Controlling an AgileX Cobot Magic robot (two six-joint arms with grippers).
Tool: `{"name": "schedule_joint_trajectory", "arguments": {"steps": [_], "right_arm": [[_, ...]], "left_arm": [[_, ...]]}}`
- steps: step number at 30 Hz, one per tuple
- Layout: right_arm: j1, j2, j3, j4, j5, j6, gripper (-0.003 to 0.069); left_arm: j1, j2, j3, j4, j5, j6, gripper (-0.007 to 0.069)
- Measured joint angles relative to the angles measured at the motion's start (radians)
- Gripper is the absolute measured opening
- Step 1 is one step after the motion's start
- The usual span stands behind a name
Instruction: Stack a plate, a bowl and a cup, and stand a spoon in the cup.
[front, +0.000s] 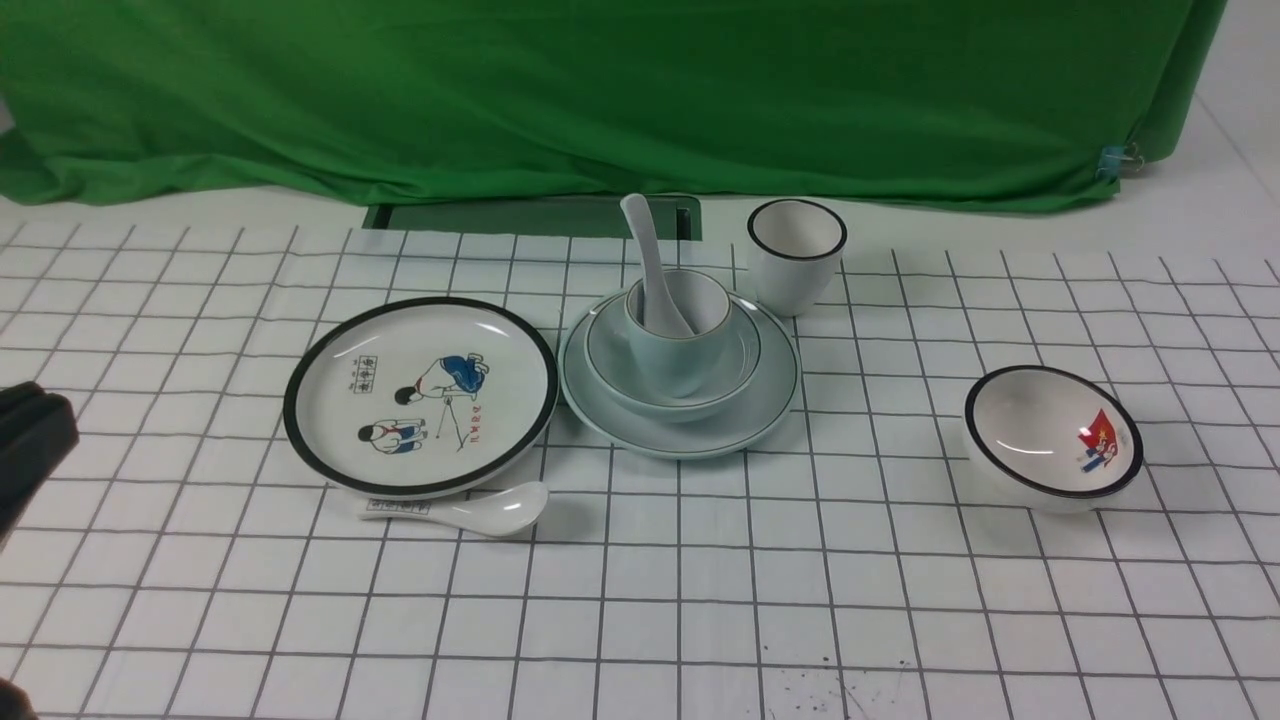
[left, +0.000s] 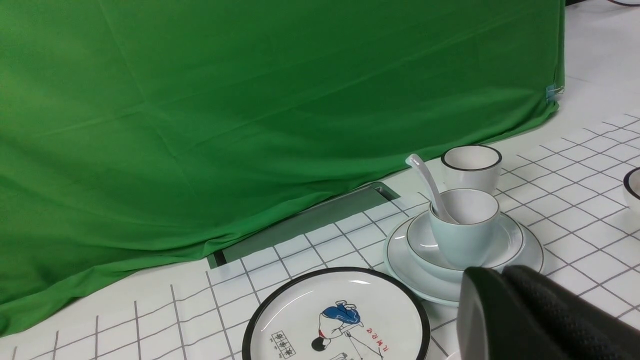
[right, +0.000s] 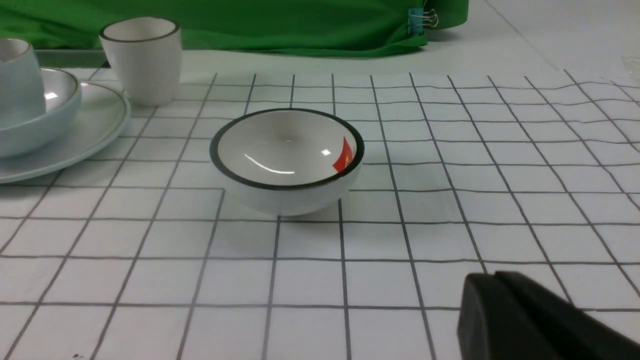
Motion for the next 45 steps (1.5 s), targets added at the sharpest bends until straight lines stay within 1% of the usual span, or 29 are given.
{"name": "schedule_joint_trajectory", "arguments": {"steps": [10, 13, 15, 16, 19, 20, 23, 25, 26, 28, 29, 32, 34, 45], "right_arm": [[0.0, 0.0, 0.0, 0.0, -0.001, 0.002, 0.0071], [0.0, 0.0, 0.0, 0.0, -0.002, 0.001, 0.0078], [0.0, 0.0, 0.0, 0.0, -0.002, 0.002, 0.0086], [0.0, 0.0, 0.0, 0.0, -0.002, 0.002, 0.0087], [0.0, 0.0, 0.0, 0.0, -0.003, 0.002, 0.0094], [0.0, 0.0, 0.0, 0.0, -0.003, 0.002, 0.0096], [0.0, 0.0, 0.0, 0.0, -0.002, 0.002, 0.0106], [0.0, 0.0, 0.0, 0.0, -0.003, 0.002, 0.011], [0.0, 0.0, 0.0, 0.0, -0.002, 0.002, 0.0114], [0.0, 0.0, 0.0, 0.0, -0.002, 0.003, 0.0122], [0.0, 0.0, 0.0, 0.0, -0.002, 0.003, 0.0123], [0.0, 0.0, 0.0, 0.0, -0.002, 0.002, 0.0134], [0.0, 0.0, 0.0, 0.0, -0.002, 0.002, 0.014], [0.0, 0.0, 0.0, 0.0, -0.002, 0.002, 0.0169]], "left_arm": [[0.0, -0.002, 0.006, 0.0, -0.005, 0.0, -0.0029], [0.0, -0.036, 0.044, 0.002, -0.058, 0.001, -0.0029], [0.004, -0.112, 0.13, 0.002, -0.148, 0.001, -0.0029], [0.004, -0.118, 0.137, 0.002, -0.154, 0.001, -0.0029], [0.064, -0.238, 0.267, 0.006, -0.212, 0.002, -0.0029], [0.075, -0.252, 0.275, 0.006, -0.215, 0.002, -0.0029], [0.162, -0.31, 0.393, -0.011, -0.229, -0.005, -0.0029], [0.195, -0.314, 0.442, -0.016, -0.227, -0.018, -0.0029], [0.225, -0.314, 0.481, -0.025, -0.21, -0.028, -0.0028], [0.248, -0.314, 0.493, -0.044, -0.172, -0.044, -0.0028], [0.25, -0.314, 0.494, -0.047, -0.168, -0.046, -0.0028], [0.255, -0.314, 0.497, -0.057, -0.081, -0.087, -0.0028], [0.255, -0.314, 0.497, -0.06, -0.065, -0.095, -0.0028], [0.258, -0.314, 0.497, -0.075, -0.061, -0.104, -0.0028]]}}
